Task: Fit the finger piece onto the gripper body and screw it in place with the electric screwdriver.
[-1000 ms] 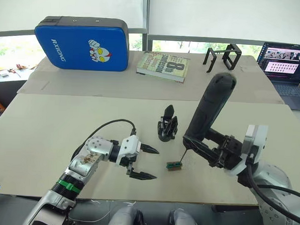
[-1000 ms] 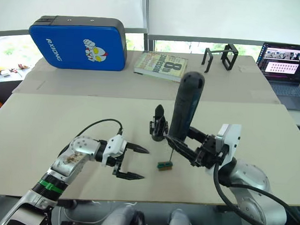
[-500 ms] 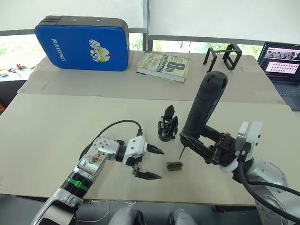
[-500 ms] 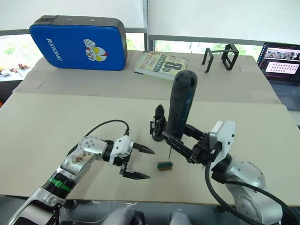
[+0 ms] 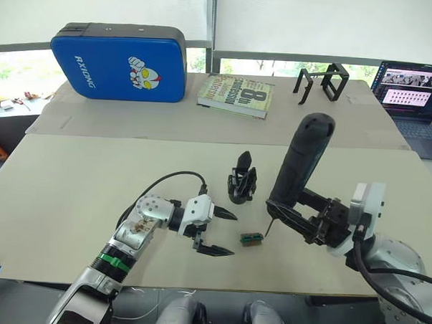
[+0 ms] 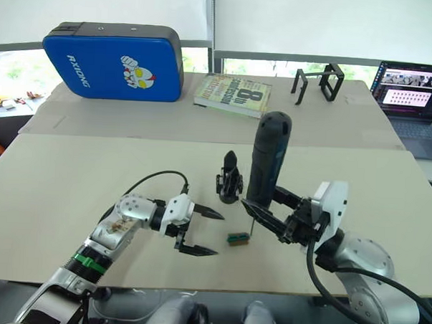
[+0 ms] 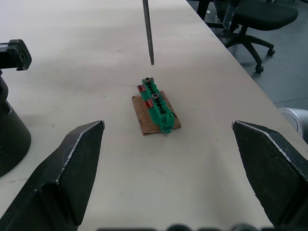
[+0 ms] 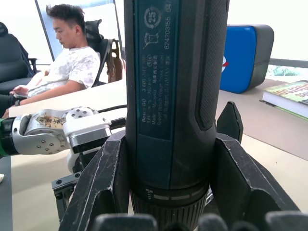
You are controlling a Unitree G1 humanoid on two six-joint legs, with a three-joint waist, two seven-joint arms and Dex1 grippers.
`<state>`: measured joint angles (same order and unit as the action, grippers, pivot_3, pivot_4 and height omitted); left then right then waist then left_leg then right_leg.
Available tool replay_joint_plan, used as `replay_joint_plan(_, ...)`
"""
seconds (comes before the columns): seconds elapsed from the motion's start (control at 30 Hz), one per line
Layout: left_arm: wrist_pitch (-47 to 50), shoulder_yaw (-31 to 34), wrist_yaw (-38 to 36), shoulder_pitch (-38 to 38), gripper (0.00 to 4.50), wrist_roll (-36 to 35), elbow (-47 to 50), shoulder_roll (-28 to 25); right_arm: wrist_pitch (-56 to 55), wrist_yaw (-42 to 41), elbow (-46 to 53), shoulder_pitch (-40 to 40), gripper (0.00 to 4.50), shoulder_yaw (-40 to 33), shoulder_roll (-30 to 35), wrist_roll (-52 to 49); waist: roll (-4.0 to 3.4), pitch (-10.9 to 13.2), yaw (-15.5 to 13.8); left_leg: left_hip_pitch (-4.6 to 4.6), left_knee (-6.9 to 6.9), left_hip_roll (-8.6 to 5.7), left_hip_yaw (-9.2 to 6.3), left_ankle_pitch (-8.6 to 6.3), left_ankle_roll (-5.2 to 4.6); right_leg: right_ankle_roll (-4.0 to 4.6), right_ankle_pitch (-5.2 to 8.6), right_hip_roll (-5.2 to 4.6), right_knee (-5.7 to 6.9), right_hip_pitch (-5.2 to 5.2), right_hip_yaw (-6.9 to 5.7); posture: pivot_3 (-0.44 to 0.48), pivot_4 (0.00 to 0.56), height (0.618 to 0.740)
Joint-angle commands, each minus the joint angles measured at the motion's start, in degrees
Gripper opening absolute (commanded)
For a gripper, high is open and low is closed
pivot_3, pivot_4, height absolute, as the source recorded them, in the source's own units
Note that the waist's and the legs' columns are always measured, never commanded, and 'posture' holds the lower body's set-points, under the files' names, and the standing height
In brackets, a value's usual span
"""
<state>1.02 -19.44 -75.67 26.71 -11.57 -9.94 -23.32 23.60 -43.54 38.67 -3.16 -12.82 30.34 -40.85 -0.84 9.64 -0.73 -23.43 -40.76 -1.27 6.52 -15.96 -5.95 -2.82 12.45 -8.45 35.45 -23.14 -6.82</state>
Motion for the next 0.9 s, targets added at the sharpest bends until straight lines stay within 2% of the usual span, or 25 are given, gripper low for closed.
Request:
replay_joint_plan(0.03,-1.52,0.3,0.29,1.02,4.5,-0.16,0.49,0.51,-3.41,-0.51,1.6,0.36,1.92,-1.38,-0.35,-1.34,0.0,0.0,-0.01,0.0,0.0,0.0,0.0,0.0,0.0,0.0,0.0,0.0,0.0,0.0,0.01,0.0,0.15,0.74)
replay_joint_plan(0.9,-1.2,-0.26,0.41,1.17,4.5,0.18,1.44,0.71,-4.07,0.26,0.16,2.55,1.92,1.28,-1.0,-0.26,0.0,0.0,-0.04,0.0,-0.01,0.0,-0.01,0.0,-0.01,0.0,0.0,-0.01,0.0,0.0,0.01,0.0,0.15,0.74)
